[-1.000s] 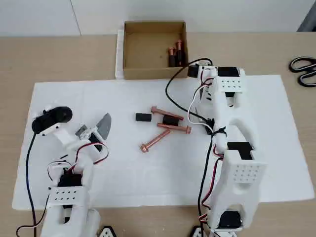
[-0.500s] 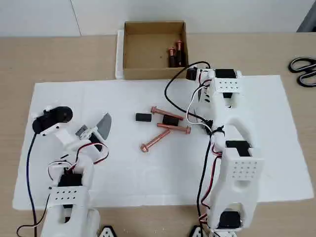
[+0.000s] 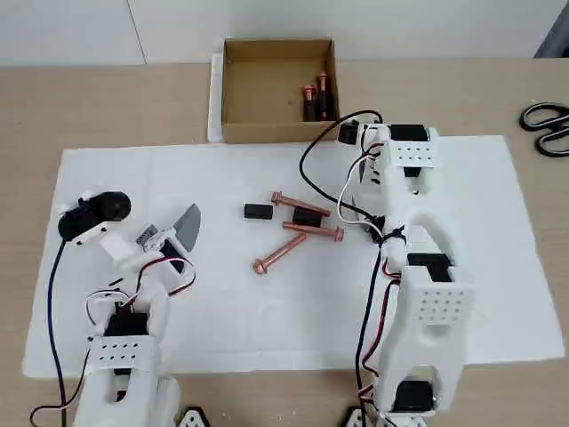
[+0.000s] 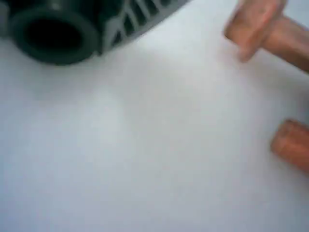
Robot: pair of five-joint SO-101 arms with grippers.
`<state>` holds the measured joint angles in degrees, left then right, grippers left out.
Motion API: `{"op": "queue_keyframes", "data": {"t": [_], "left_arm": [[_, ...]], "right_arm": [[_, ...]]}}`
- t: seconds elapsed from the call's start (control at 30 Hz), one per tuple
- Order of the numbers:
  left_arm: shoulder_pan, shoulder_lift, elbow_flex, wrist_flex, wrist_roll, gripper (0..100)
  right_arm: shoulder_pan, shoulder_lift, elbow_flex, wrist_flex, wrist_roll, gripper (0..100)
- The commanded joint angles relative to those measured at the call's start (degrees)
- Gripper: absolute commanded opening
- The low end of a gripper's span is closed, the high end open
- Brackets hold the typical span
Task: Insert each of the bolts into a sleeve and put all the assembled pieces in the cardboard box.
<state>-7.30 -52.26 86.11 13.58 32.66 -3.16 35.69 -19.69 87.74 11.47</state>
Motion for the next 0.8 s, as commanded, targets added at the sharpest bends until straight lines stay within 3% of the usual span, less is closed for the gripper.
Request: {"op": "queue_keyframes", "data": {"t": [0.0,0.57,0.63,0.77], "left_arm": [[0.2,-1.1,-0.1,-1.2,-0.2,29],[0.2,-1.1,-0.6,-0.4,-4.6,29],[0.2,-1.1,-3.1,4.7,-7.8,29],[0.2,-0.8,-14.1,24.7,-11.8,29]], "right_arm": [[-0.6,-6.5,-1.0,5.0,-0.6,0.4],[3.0,-36.4,-0.8,8.7,-0.1,0.4],[3.8,-40.2,0.7,8.7,0.0,0.4],[5.9,-46.8,3.9,8.7,0.0,0.4]]}}
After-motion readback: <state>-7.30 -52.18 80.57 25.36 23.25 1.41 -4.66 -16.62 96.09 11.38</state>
